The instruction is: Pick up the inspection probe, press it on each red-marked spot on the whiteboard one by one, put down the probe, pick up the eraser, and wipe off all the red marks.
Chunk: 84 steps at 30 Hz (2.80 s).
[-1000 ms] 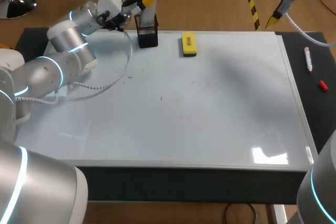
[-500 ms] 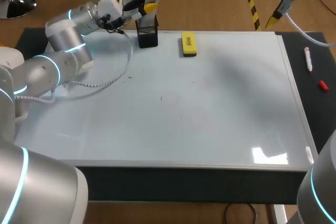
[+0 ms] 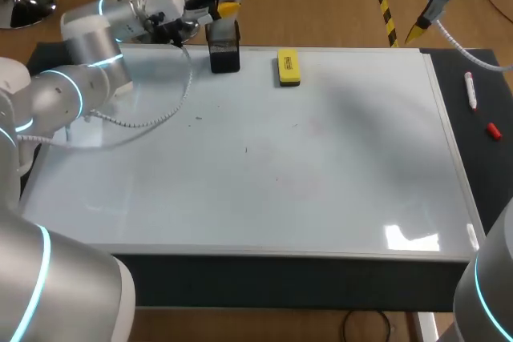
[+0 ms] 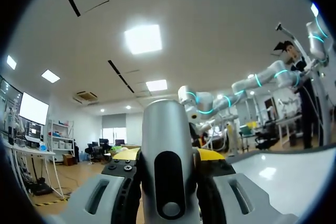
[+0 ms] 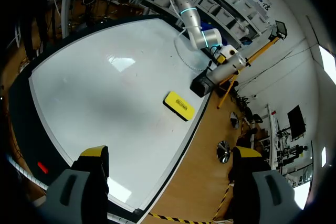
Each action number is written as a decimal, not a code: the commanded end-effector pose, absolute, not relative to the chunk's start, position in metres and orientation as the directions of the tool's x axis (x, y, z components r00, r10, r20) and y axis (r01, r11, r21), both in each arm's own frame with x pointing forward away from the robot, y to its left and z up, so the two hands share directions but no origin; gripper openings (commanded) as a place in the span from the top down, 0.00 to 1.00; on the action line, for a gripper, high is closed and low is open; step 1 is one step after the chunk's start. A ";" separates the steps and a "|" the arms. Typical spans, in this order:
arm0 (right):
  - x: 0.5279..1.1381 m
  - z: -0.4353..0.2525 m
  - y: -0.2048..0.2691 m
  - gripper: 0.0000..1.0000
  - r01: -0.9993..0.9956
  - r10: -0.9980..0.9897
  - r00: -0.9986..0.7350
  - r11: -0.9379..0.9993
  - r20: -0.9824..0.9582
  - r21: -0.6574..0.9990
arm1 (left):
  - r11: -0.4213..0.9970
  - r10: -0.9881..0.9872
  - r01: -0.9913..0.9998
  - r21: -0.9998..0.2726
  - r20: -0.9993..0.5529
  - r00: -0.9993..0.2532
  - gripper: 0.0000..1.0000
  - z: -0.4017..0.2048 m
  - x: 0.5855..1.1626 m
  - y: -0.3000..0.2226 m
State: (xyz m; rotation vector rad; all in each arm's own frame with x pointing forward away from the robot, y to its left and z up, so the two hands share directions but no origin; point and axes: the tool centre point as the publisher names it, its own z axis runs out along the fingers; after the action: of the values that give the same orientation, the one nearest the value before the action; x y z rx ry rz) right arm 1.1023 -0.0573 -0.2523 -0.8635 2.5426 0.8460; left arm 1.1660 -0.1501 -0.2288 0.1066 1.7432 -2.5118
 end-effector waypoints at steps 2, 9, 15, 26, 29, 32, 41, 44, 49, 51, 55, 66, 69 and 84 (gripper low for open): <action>1.103 -0.252 -0.057 0.00 -0.637 -0.447 -0.763 0.642 -0.466 0.427 | -0.359 0.052 0.092 -0.929 -0.119 -0.992 1.00 -0.237 1.170 -0.153; 1.103 -0.252 -0.057 0.00 -0.637 -0.447 -0.763 0.642 -0.466 0.427 | -0.353 0.055 0.068 -0.933 -0.093 -0.994 1.00 -0.245 1.168 -0.154; 1.103 -0.252 -0.057 0.00 -0.637 -0.447 -0.763 0.642 -0.466 0.427 | -0.354 0.053 0.061 -0.933 -0.086 -0.995 1.00 -0.247 1.167 -0.155; 1.103 -0.252 -0.057 0.00 -0.637 -0.447 -0.763 0.642 -0.466 0.427 | -0.344 0.053 0.050 -0.938 -0.073 -0.996 1.00 -0.255 1.168 -0.155; 1.103 -0.252 -0.057 0.00 -0.637 -0.447 -0.763 0.642 -0.466 0.427 | -0.341 0.053 0.037 -0.939 -0.059 -0.997 1.00 -0.257 1.169 -0.155; 1.103 -0.252 -0.057 0.00 -0.637 -0.447 -0.763 0.642 -0.466 0.427 | -0.340 0.054 0.035 -0.940 -0.057 -0.997 1.00 -0.258 1.169 -0.156; 1.103 -0.252 -0.057 0.00 -0.637 -0.447 -0.763 0.642 -0.466 0.427 | -0.335 0.047 0.036 -0.942 -0.055 -0.997 0.89 -0.258 1.169 -0.156; 1.103 -0.252 -0.057 0.00 -0.637 -0.447 -0.763 0.642 -0.466 0.427 | -0.334 0.046 0.038 -0.942 -0.057 -0.997 0.00 -0.256 1.168 -0.156; 1.103 -0.252 -0.057 0.00 -0.637 -0.447 -0.763 0.642 -0.466 0.427 | -0.336 0.047 0.045 -0.941 -0.065 -0.997 0.00 -0.252 1.166 -0.155; 1.103 -0.252 -0.057 0.00 -0.637 -0.447 -0.763 0.642 -0.466 0.427 | -0.336 0.048 0.045 -0.941 -0.064 -0.997 0.00 -0.251 1.166 -0.155; 1.103 -0.252 -0.057 0.00 -0.637 -0.447 -0.763 0.642 -0.466 0.427 | -0.330 0.043 0.044 -0.943 -0.061 -0.997 0.00 -0.250 1.165 -0.155; 1.103 -0.252 -0.057 0.00 -0.637 -0.447 -0.763 0.642 -0.466 0.427 | -0.230 -0.005 0.088 -0.969 -0.089 -0.996 0.00 -0.228 1.163 -0.136; 1.103 -0.252 -0.057 0.00 -0.637 -0.447 -0.763 0.642 -0.466 0.427 | -0.204 -0.015 0.106 -0.973 -0.106 -0.994 0.00 -0.221 1.163 -0.127; 1.103 -0.252 -0.057 0.00 -0.637 -0.447 -0.763 0.642 -0.466 0.427 | -0.097 -0.118 0.163 -0.982 -0.151 -0.981 0.00 -0.199 1.155 -0.069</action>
State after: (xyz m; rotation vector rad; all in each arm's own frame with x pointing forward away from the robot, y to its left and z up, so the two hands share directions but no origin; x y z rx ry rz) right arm 1.1022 -0.0573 -0.2524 -0.8633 2.5425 0.8458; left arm 1.1748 -0.0777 -0.2086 0.1479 1.8728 -2.3505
